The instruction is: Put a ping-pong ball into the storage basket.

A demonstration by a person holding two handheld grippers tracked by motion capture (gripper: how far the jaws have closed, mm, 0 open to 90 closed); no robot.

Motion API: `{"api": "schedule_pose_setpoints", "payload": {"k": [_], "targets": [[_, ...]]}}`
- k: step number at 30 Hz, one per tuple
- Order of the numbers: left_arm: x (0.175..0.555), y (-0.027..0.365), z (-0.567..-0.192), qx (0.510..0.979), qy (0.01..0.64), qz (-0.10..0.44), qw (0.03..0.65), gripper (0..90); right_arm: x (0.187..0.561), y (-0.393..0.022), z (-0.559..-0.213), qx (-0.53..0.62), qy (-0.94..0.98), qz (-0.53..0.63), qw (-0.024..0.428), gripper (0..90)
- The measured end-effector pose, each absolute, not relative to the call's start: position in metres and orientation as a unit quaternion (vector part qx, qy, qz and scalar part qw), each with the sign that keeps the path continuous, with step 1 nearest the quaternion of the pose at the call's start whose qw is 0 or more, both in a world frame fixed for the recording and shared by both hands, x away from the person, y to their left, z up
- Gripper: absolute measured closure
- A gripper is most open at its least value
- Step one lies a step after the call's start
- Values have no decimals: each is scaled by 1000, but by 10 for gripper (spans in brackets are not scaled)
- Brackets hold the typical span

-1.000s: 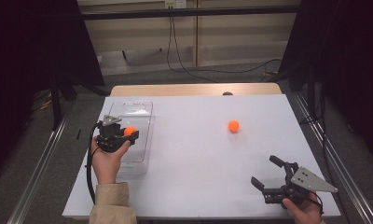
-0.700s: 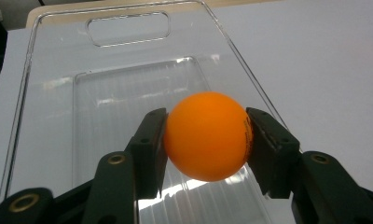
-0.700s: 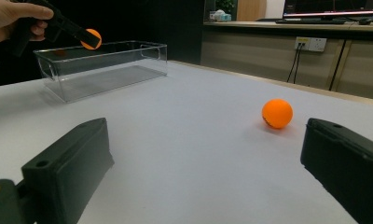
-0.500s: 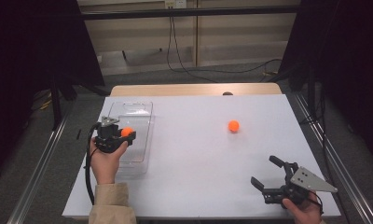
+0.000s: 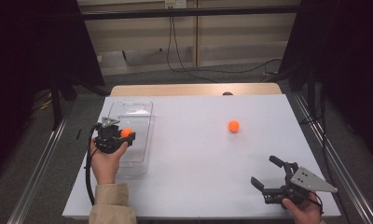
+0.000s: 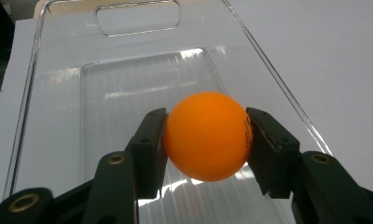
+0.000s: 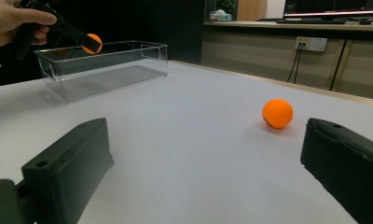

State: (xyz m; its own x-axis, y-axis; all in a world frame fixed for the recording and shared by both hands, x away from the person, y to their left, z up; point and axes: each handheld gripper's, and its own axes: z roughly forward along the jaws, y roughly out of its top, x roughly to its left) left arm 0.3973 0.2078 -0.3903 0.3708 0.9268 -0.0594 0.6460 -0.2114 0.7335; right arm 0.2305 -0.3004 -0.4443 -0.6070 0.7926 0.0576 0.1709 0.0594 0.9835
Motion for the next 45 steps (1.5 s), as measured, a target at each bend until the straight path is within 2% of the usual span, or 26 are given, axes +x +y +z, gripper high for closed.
{"api": "schedule_pose_setpoints", "payload": {"k": [41,45], "targets": [[399,207,-396,756,530,201,329,505,230,-300,-444,355,677,588,264,13],[399,206,-397,755,531,200,328,476,230,-300,-444,352,679,587,264,13]]}}
